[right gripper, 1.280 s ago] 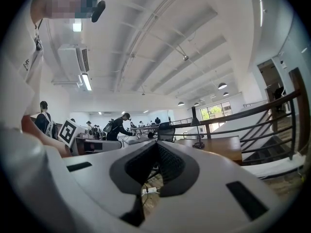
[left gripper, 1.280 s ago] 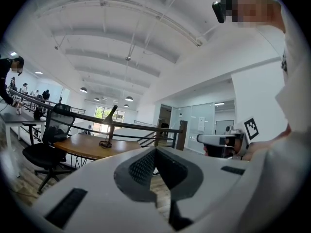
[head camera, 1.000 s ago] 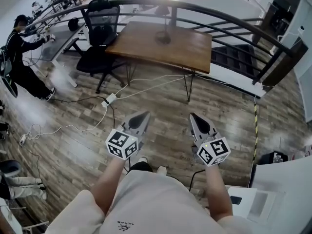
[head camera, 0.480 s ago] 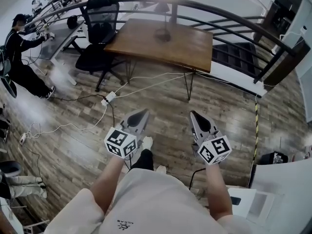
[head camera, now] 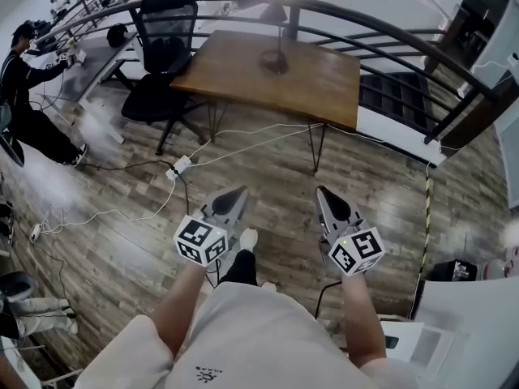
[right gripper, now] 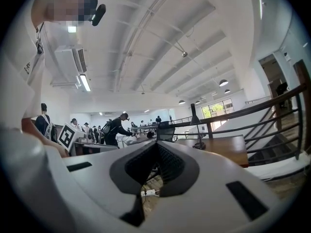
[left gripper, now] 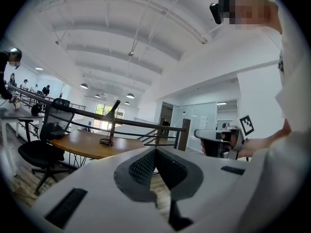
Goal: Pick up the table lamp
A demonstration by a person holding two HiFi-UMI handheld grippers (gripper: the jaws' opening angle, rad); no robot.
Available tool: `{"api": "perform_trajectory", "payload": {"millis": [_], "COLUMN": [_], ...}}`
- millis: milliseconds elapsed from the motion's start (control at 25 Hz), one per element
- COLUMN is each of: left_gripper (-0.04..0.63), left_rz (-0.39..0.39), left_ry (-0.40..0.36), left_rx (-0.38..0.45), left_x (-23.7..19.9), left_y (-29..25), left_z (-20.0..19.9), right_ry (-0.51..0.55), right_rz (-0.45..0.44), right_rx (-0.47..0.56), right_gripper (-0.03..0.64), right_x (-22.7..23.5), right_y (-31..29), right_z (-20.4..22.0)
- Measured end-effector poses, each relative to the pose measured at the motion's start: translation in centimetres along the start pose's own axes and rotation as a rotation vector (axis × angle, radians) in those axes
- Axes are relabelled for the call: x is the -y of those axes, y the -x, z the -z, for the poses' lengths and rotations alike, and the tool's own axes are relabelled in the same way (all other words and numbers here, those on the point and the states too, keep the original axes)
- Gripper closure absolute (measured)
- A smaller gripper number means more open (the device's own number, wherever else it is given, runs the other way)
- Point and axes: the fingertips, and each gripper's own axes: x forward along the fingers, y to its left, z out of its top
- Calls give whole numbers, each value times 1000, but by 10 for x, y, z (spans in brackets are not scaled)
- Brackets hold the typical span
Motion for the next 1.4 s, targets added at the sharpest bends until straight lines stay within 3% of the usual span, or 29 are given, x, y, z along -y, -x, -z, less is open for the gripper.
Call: {"api": "perform_trajectory", "payload": {"millis": [1000, 1400], "left_gripper": [591, 591], "left_rz": [167, 181], "left_ry": [-16, -10], "left_rx": [10, 4], "left_x": [-198, -235], "left_y": [-150, -177], "left_z": [-72, -77], "right_ry": [28, 32], "right_rz": [118, 112], "right_rx": [2, -21], "right_gripper": [600, 600], "right_x": [88, 103], "right_y": [-220, -263], "right_z": [-41, -39]}}
